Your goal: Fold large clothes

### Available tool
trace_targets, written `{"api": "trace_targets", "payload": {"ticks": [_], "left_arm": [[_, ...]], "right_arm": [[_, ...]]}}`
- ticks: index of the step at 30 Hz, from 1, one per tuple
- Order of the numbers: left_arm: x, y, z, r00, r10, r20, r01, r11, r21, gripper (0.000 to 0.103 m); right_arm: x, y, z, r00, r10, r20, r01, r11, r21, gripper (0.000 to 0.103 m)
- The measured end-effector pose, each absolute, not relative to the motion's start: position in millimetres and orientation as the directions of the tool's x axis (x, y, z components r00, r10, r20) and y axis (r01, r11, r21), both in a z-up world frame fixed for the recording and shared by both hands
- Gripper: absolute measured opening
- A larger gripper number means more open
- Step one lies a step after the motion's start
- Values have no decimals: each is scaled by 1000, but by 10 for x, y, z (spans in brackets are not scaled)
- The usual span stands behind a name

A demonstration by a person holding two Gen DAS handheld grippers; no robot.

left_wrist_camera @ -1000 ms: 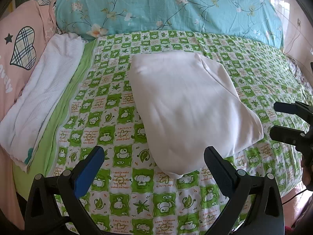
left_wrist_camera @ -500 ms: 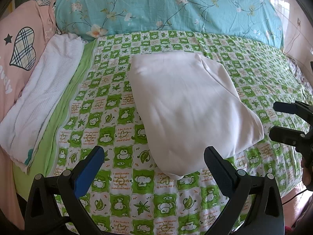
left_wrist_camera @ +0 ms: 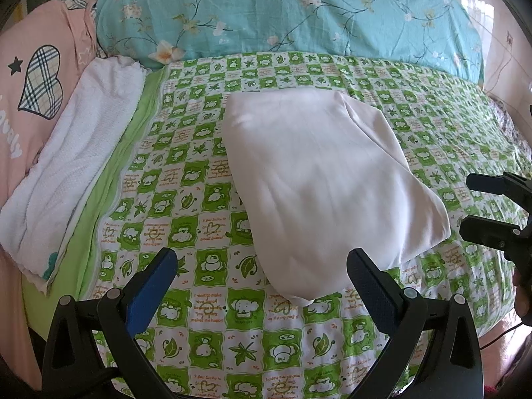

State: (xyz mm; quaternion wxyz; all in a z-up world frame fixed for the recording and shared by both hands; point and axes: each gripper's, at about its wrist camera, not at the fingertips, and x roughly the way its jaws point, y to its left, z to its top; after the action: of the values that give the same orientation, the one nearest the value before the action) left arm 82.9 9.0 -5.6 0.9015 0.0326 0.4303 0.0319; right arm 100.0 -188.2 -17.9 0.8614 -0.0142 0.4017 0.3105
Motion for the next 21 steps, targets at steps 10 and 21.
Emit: {"api": "trace_targets", "payload": {"ticks": [10,21], "left_arm": [[782,98,6,647,81,-759,-26,996,84,102],[781,106,22,646,82,-759,-26,996,86,102]], "right_arm": [[981,-1880,-142,488,528,-695,-552,803,223,103],[981,-1887,-134,489,527,-695,-552,804,221,103]]}}
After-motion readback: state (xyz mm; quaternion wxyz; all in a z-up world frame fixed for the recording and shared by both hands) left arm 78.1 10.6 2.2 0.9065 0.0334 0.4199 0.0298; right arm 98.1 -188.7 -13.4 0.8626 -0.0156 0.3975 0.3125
